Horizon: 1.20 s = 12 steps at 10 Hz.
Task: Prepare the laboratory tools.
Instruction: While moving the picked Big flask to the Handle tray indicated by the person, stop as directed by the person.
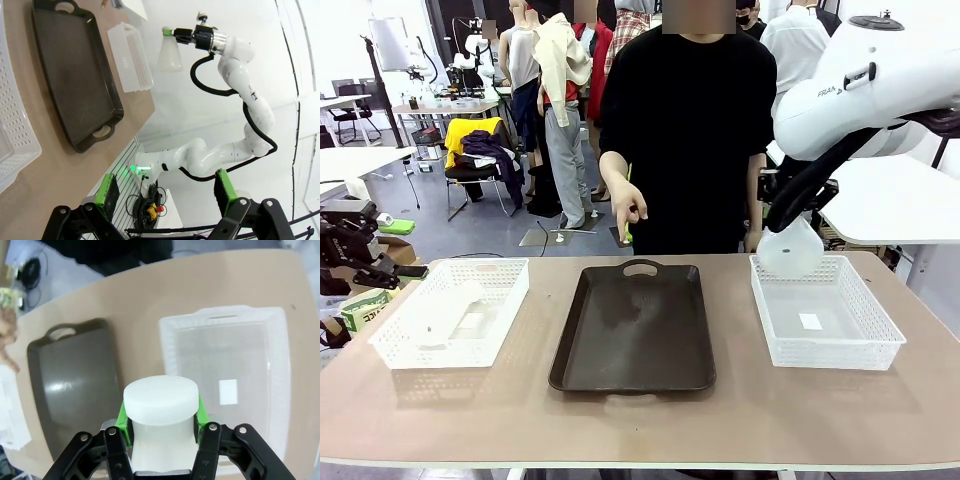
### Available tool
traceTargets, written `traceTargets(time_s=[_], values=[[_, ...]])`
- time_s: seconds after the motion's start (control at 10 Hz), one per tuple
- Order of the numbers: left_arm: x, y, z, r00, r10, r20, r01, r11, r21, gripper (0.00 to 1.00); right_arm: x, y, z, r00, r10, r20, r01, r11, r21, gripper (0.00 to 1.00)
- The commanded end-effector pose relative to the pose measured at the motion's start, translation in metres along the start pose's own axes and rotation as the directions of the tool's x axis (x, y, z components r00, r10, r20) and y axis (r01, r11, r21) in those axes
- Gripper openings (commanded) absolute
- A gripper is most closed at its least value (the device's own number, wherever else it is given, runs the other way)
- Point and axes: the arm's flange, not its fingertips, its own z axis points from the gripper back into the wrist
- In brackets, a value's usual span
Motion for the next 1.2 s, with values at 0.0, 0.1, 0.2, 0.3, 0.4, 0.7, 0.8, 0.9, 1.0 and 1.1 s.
traceTargets(time_s=[0.0,0.1,0.2,0.3,0.4,0.7,0.8,0.9,1.0,1.1], values=[[-0.002,-0.001,0.0,1.0,-0.015,0.012,0.015,1.0,0.002,1.0,-0.013,0.015,-0.005,0.997,0.073,0.006,-0.073,0.995,0.072,0.0],[-0.002,-0.001,0.0,1.0,-0.015,0.012,0.015,1.0,0.002,1.0,-0.016,0.035,-0.006,0.993,0.115,0.001,-0.114,0.989,0.09,0.0],[-0.002,-0.001,0.0,1.0,-0.015,0.012,0.015,1.0,0.002,1.0,-0.02,0.053,-0.008,0.989,0.145,-0.003,-0.144,0.985,0.099,0.0],[-0.002,-0.001,0.0,1.0,-0.015,0.012,0.015,1.0,0.002,1.0,-0.023,0.073,-0.015,0.982,0.186,-0.016,-0.183,0.978,0.101,0.0],[-0.002,-0.001,0.0,1.0,-0.015,0.012,0.015,1.0,0.002,1.0,-0.027,0.093,-0.022,0.973,0.227,-0.032,-0.223,0.969,0.109,0.0],[-0.002,-0.001,0.0,1.0,-0.015,0.012,0.015,1.0,0.002,1.0,-0.041,0.15,-0.048,0.948,0.309,-0.081,-0.299,0.947,0.116,0.0],[-0.002,-0.001,0.0,1.0,-0.015,0.012,0.015,1.0,0.002,1.0,-0.046,0.164,-0.055,0.939,0.33,-0.096,-0.319,0.941,0.108,0.0],[-0.002,-0.001,0.0,1.0,-0.015,0.012,0.015,1.0,0.002,1.0,-0.049,0.175,-0.061,0.931,0.35,-0.101,-0.34,0.935,0.105,0.0],[-0.002,-0.001,0.0,1.0,-0.015,0.012,0.015,1.0,0.002,1.0,-0.054,0.185,-0.068,0.922,0.368,-0.118,-0.357,0.928,0.103,0.0],[-0.002,-0.001,0.0,1.0,-0.015,0.012,0.015,1.0,0.002,1.0,-0.058,0.193,-0.077,0.912,0.384,-0.144,-0.373,0.923,0.099,0.0]])
